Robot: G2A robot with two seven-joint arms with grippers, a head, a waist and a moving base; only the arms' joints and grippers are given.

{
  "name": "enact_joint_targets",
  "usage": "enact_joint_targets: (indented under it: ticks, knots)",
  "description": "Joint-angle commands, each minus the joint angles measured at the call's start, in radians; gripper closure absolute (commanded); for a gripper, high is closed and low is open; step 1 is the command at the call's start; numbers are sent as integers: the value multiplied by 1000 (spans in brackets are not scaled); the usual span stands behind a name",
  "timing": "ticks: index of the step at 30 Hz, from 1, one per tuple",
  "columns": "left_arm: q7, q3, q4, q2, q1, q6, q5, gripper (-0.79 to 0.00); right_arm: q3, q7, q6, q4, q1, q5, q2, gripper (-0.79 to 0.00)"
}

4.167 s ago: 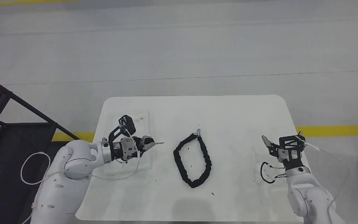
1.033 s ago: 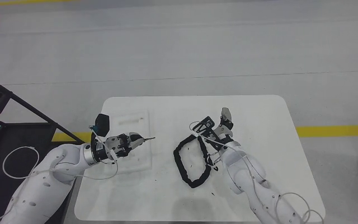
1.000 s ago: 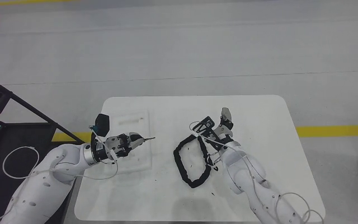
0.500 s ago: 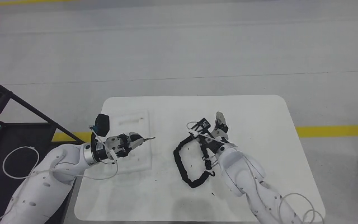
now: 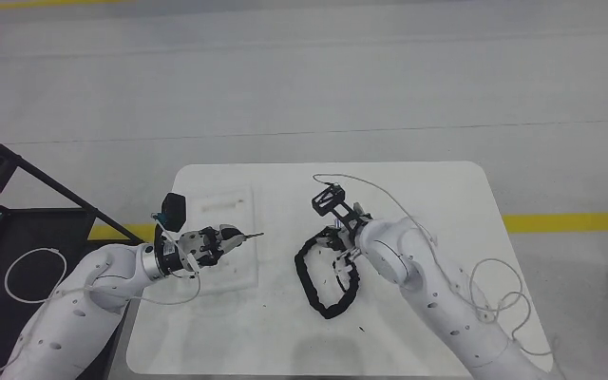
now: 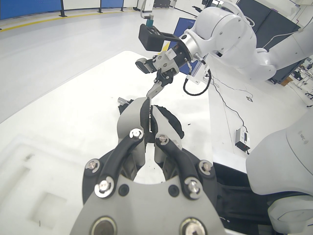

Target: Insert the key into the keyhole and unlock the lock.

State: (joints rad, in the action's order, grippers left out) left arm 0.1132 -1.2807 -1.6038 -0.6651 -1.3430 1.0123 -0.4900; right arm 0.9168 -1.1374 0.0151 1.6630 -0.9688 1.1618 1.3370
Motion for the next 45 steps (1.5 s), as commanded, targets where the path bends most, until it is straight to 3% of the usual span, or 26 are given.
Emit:
enact_joint_targets:
  ticks: [1, 4, 13, 16, 19, 24, 26, 30, 40, 45]
  knots:
    - [0, 0, 0, 0, 0, 0, 0, 0, -18, 5, 0, -50, 26, -7, 7, -785]
    - [0, 0, 0, 0, 0, 0, 0, 0, -44, -3, 43, -128, 67, -62, 20, -785]
    - [0, 0, 0, 0, 0, 0, 0, 0, -98, 43, 3, -352, 177, -119, 61, -785]
    - [0, 0, 0, 0, 0, 0, 0, 0, -108, 42, 0, -384, 192, -126, 68, -391]
    - [0, 0, 0, 0, 0, 0, 0, 0, -111, 35, -9, -404, 198, -119, 72, -357]
    - [0, 0, 0, 0, 0, 0, 0, 0, -125, 29, -24, -422, 184, -79, 74, -376]
    - [0, 0, 0, 0, 0, 0, 0, 0, -128, 23, -15, -423, 175, -78, 74, -323]
    - [0, 0, 0, 0, 0, 0, 0, 0, -128, 23, -12, -434, 170, -63, 75, -329]
    - [0, 0, 0, 0, 0, 0, 0, 0, -138, 21, -3, -462, 168, -52, 84, -262]
    - [0, 0, 0, 0, 0, 0, 0, 0, -146, 18, 4, -481, 174, -48, 91, 0]
